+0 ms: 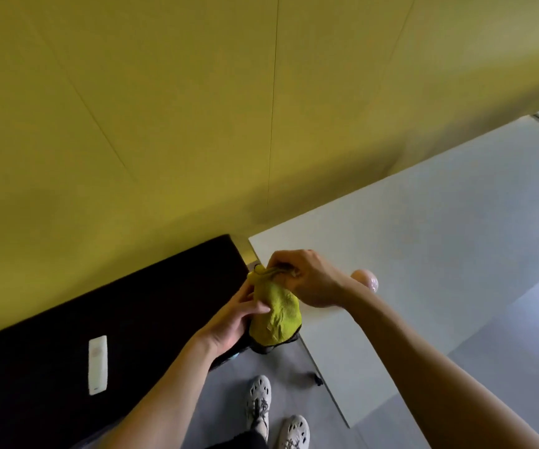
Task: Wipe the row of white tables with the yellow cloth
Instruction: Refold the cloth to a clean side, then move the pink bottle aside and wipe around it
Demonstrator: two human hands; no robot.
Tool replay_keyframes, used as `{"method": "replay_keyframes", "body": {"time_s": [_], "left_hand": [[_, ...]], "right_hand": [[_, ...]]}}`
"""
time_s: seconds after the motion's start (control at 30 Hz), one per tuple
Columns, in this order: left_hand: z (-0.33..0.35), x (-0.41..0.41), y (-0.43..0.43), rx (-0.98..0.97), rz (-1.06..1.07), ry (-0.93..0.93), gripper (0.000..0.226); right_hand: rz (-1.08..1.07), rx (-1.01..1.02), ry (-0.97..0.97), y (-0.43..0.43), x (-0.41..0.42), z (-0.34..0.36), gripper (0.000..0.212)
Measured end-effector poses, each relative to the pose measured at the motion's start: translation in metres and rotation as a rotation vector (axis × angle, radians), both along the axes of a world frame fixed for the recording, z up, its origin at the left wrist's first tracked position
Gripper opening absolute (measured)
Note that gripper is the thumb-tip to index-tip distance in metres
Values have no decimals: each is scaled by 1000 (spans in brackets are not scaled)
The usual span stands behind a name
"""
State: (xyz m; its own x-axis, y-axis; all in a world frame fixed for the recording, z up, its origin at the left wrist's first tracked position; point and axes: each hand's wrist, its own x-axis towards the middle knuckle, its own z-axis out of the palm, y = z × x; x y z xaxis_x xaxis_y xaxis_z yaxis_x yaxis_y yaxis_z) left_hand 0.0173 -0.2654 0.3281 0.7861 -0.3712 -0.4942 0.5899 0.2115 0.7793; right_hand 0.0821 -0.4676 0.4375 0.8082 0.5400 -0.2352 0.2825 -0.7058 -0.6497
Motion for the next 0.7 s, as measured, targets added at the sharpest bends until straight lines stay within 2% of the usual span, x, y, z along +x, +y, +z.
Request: {"method": "replay_keyframes", "body": {"time_s": [0.03, 0.1, 0.17, 0.23, 0.37, 0.47, 0.53, 0.6, 0.67, 0.7], "left_hand": [[-4, 5, 1, 5, -26, -14, 81], [-14, 16, -1, 73, -40, -56, 63], [-20, 26, -7, 212, 73, -89, 32], [-31, 39, -12, 308, 263, -21, 18], [-64, 64, -16, 227, 645, 185, 38], [-83, 84, -15, 208, 811, 166, 40], [-108, 95, -21, 318, 787, 103, 41], [-125, 99, -39, 360, 627, 77, 45], [-110, 99, -60, 243, 533, 97, 41], [-106, 98, -69, 168, 556, 152, 32]], "right_hand": [[-14, -7, -11, 1, 9, -2, 13], [-56, -19, -89, 3, 25, -9, 14], [-85, -23, -139, 2, 40, -20, 17], [-140, -22, -125, -3, 53, -31, 25], [-286, -85, -82, -36, 72, -54, 30], [-320, -175, -25, -69, 78, -73, 29], [-319, -196, 7, -82, 84, -83, 30], [-280, -207, 25, -88, 95, -90, 35], [-196, -227, 36, -90, 110, -97, 37], [-152, -236, 38, -91, 118, -102, 37]]}}
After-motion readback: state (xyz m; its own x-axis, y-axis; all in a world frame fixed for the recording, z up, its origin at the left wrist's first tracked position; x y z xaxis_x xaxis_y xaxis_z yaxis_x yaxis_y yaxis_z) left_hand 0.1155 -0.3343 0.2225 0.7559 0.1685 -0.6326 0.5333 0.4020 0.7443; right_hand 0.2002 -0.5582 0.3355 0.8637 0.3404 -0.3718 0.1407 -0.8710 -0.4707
